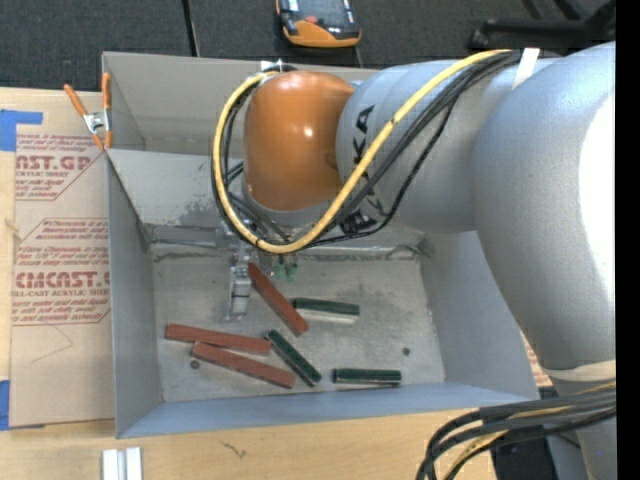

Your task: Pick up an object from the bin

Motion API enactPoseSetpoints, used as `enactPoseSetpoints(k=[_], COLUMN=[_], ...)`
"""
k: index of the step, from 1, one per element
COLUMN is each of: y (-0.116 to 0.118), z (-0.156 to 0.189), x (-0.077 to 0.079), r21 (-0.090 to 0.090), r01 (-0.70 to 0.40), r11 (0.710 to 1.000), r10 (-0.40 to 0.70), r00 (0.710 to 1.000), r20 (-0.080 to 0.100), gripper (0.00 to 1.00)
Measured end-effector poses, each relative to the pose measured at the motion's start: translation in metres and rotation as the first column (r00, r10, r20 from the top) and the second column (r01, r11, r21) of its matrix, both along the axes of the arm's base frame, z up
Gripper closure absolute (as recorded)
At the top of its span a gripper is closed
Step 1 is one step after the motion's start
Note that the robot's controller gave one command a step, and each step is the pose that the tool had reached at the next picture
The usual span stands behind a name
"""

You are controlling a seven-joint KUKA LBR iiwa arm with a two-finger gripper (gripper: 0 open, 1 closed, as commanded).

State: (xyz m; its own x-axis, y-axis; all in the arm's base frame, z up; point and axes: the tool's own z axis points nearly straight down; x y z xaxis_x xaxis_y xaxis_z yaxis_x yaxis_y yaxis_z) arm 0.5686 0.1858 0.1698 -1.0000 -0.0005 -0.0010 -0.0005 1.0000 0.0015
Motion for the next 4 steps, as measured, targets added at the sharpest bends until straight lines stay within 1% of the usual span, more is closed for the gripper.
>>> enactPoseSetpoints(k=[1,2,3,4], y=[-0.017,-0.024,-0.038,-0.028], z=[-0.072,-0.1,-0.076,-0.091], x=[-0.041,-0.062,-0.065,-0.063], r21=[0.001,0.0,-0.001,-0.002], r01=[0.04,0.082,0.162,0.108], r11=[0.999,0.997,0.987,0.994], r10=[-0.04,-0.082,-0.162,-0.108], r00=[0.999,0.997,0.987,0.994], r20=[0.003,-0.003,-0.002,-0.001], gripper=[0.0,0.0,0.0,0.0])
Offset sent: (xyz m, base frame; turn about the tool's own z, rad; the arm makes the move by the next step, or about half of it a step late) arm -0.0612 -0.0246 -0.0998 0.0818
